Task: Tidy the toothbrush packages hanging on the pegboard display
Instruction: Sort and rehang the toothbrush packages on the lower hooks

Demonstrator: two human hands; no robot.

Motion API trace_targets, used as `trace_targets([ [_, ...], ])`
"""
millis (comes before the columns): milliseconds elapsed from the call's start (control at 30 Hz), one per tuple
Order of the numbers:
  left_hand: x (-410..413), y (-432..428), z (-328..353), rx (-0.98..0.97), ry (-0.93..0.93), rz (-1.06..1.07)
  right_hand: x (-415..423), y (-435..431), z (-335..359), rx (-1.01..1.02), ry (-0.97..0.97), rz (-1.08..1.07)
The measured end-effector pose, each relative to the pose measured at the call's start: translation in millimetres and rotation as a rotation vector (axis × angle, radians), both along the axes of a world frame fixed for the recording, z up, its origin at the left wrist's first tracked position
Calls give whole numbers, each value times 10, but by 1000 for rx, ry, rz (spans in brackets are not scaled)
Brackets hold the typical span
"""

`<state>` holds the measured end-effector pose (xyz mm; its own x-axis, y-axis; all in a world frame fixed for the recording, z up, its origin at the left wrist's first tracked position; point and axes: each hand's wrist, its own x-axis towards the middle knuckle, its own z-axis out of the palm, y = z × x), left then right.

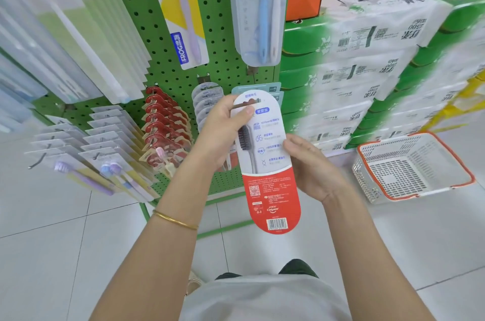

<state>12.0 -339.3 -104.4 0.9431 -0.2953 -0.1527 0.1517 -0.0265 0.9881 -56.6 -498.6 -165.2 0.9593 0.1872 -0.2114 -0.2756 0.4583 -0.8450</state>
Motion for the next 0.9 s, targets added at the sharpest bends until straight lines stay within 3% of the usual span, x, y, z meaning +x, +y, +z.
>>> trace_targets([
  [233,-43,136,-111,-104,118,8,30,411,-176,316,54,239],
  [367,-64,221,-115,-53,98,-5,74,481,-242,276,22,287],
  [433,-41,250,-112,58,-12,39,105,478,-240,224,-5,266],
  [533,19,354,-96,176,-185,227,177,468,-257,78,32,116],
  [633,56,492,-112,185,-184,347,219,509,-314,-129,52,-36],
  [767,45,591,-207,240,-142,380,253,711,-387,-576,40,-131],
  [900,33,645,-312,317,-98,327,315,925,-569,-839,-19,-254],
])
